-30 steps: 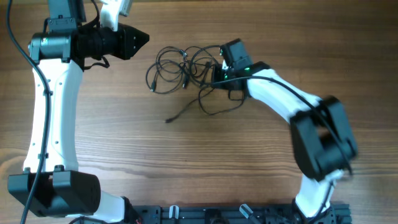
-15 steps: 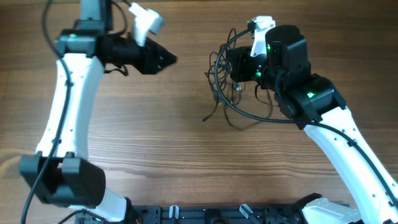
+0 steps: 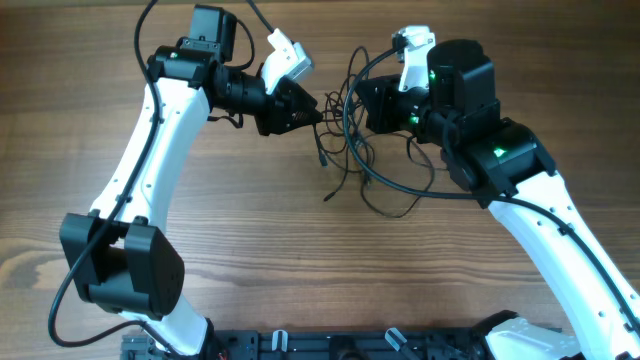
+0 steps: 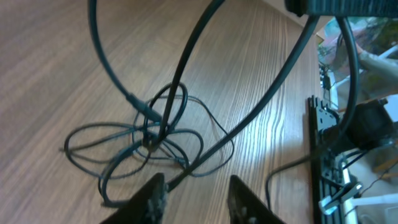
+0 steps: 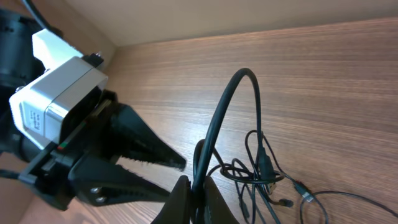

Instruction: Untangle cables

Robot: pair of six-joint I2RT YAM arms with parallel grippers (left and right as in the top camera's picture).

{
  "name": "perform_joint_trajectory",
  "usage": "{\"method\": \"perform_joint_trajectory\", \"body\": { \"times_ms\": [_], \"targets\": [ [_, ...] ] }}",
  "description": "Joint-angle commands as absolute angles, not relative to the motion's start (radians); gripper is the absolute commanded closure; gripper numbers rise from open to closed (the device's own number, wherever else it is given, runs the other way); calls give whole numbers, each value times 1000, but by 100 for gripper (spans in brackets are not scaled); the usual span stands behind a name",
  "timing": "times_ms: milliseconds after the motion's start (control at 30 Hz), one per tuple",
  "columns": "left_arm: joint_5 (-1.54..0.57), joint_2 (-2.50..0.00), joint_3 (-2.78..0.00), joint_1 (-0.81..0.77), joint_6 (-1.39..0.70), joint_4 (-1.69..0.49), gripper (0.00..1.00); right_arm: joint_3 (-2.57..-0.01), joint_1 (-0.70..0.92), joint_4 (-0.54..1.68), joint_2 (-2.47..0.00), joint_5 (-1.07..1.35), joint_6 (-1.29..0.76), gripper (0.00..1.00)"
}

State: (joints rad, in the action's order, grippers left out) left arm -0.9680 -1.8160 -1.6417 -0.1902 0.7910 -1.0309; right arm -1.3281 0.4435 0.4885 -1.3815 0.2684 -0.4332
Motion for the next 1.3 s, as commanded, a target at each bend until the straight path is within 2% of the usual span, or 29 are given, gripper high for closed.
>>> {"method": "perform_joint_trajectory", "body": {
  "times_ms": [0, 100, 233, 433, 733, 767, 833, 900, 1133, 1267],
  "targets": [
    [-999, -1829, -1636, -196, 834, -990, 66, -1329, 445, 476, -1365, 336, -456, 96],
    [-999, -1830, -1636, -196, 834, -957, 67, -1329, 445, 476, -1365, 354, -471, 96],
    [-999, -1846, -1636, -196, 830, -910, 73, -1329, 445, 464, -1365, 389, -475, 96],
    [-1017, -1902, -1636, -212, 830, -912, 69, -1329, 445, 456, -1365, 391, -475, 96],
    [-1025, -1902, -1636, -279, 831, -939, 72, -1329, 445, 424, -1365, 386, -474, 96],
    [-1024, -1902, -1636, -286, 831, -940, 73, -1329, 445, 424, -1365, 383, -475, 96],
    [-1024, -1902, -1636, -291, 831, -939, 89, -1329, 445, 423, -1365, 383, -474, 96],
    [-1010, -1902, -1636, -289, 831, -939, 96, -1329, 445, 424, -1365, 383, -475, 95],
    [-926, -1902, -1636, -239, 830, -962, 96, -1329, 445, 449, -1365, 298, -492, 96],
    [-926, -1899, -1636, -186, 825, -966, 96, -1329, 445, 513, -1365, 149, -497, 96]
  ]
}}
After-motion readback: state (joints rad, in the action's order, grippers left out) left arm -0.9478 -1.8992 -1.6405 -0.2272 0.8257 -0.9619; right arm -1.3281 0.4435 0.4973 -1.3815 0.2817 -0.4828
